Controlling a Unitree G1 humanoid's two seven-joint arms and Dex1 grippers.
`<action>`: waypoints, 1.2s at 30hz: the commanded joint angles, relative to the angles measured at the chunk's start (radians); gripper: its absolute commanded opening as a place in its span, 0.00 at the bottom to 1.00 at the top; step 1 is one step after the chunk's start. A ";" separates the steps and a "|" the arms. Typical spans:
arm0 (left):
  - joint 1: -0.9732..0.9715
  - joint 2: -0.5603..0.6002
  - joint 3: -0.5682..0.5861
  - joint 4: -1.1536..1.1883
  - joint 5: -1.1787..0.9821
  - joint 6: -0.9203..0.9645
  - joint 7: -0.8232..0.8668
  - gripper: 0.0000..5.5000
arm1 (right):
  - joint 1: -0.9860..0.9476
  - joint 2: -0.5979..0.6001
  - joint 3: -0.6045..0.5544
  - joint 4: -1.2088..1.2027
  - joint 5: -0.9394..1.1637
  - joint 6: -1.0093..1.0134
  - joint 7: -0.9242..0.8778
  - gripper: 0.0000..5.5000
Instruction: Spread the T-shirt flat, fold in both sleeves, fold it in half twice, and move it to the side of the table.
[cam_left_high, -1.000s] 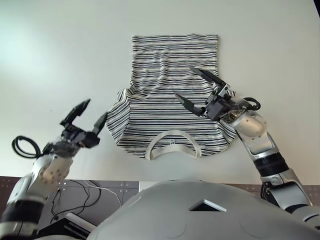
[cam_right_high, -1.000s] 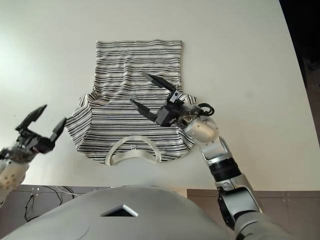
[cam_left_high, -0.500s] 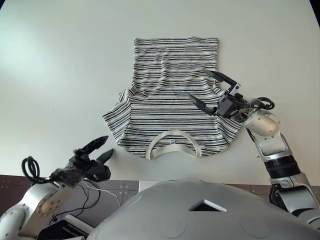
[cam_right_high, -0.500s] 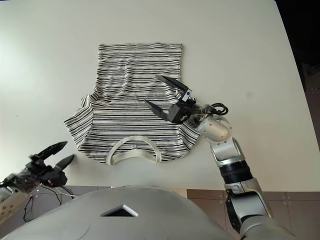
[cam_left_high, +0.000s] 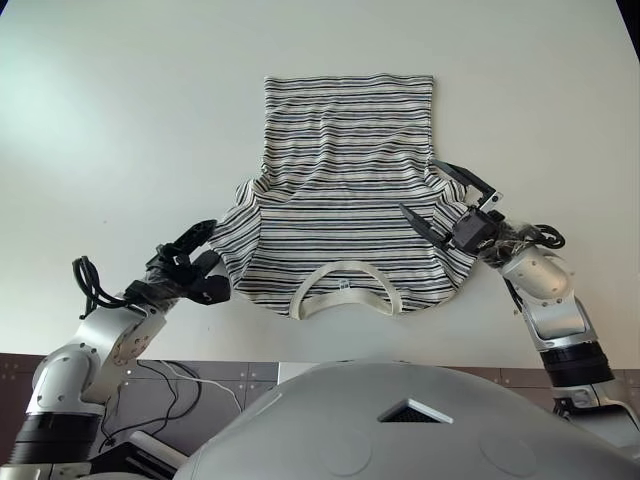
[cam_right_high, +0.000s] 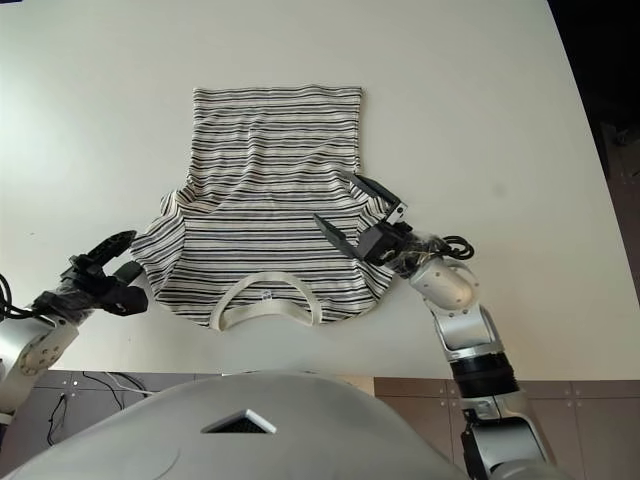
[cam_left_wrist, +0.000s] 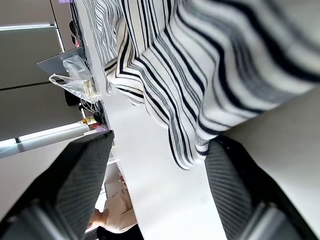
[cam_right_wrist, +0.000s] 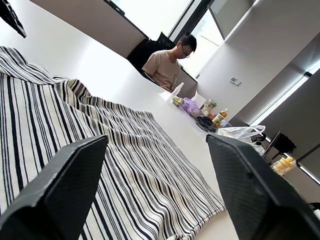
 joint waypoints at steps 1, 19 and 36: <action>-0.007 0.006 -0.057 0.057 0.056 0.051 -0.013 0.58 | -0.004 0.006 -0.015 0.015 -0.004 -0.003 -0.010 0.66; -0.083 0.053 -0.193 0.098 0.015 0.063 -0.052 0.20 | 0.018 0.019 -0.024 0.029 -0.015 -0.008 -0.052 0.67; -0.037 -0.004 -0.184 0.013 -0.056 0.100 0.074 0.02 | 0.027 0.024 -0.027 0.065 -0.026 -0.033 -0.069 0.67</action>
